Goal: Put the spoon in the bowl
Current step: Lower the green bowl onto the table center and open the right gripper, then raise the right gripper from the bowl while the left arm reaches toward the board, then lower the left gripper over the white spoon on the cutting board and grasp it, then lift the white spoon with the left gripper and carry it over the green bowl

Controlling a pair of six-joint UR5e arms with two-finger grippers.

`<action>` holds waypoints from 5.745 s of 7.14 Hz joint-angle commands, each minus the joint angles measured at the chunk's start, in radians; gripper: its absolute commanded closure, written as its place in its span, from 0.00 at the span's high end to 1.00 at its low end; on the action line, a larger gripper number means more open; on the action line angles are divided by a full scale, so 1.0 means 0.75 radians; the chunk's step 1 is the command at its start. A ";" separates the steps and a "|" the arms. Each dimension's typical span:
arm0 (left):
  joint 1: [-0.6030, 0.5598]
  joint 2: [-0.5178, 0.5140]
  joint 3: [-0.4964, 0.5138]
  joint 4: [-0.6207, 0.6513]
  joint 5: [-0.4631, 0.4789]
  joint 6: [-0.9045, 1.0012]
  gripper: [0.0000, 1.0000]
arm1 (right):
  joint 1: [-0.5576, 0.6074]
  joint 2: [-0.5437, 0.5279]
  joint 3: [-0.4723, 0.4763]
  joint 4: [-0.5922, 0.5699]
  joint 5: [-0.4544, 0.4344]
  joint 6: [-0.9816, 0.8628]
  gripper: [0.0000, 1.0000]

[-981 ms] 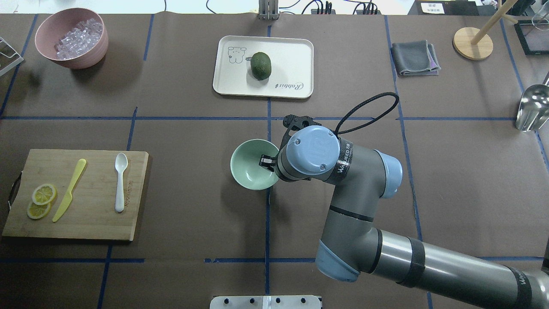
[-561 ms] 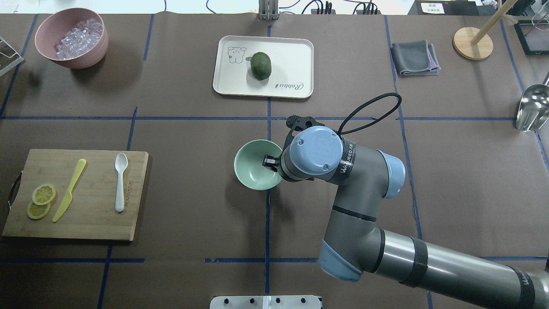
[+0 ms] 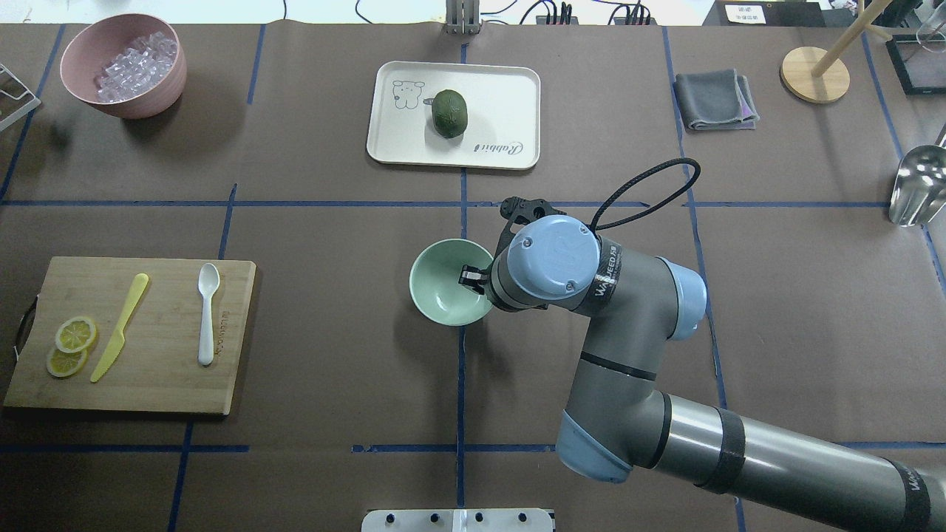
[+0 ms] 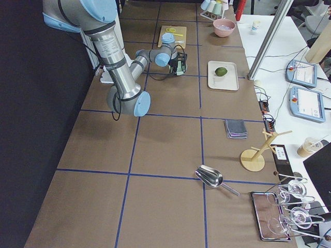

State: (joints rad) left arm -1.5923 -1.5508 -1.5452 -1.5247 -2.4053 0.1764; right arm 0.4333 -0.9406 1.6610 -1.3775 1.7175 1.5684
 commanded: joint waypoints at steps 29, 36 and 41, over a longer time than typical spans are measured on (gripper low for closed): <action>1.381 -0.070 -0.431 -0.706 0.877 -2.011 0.80 | 1.192 -0.672 0.281 -0.405 0.892 -1.778 1.00; 1.381 -0.051 -0.455 -0.706 0.877 -2.015 0.01 | 1.192 -0.670 0.281 -0.405 0.890 -1.772 1.00; 1.366 -0.370 -0.805 -0.012 0.712 -2.027 0.00 | 1.200 -0.675 0.283 -0.405 0.892 -1.776 1.00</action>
State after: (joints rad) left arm -0.5678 -1.6896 -2.1123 -1.7005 -1.8530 -1.3355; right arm 1.3289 -1.4449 1.8724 -1.6812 2.3869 0.2387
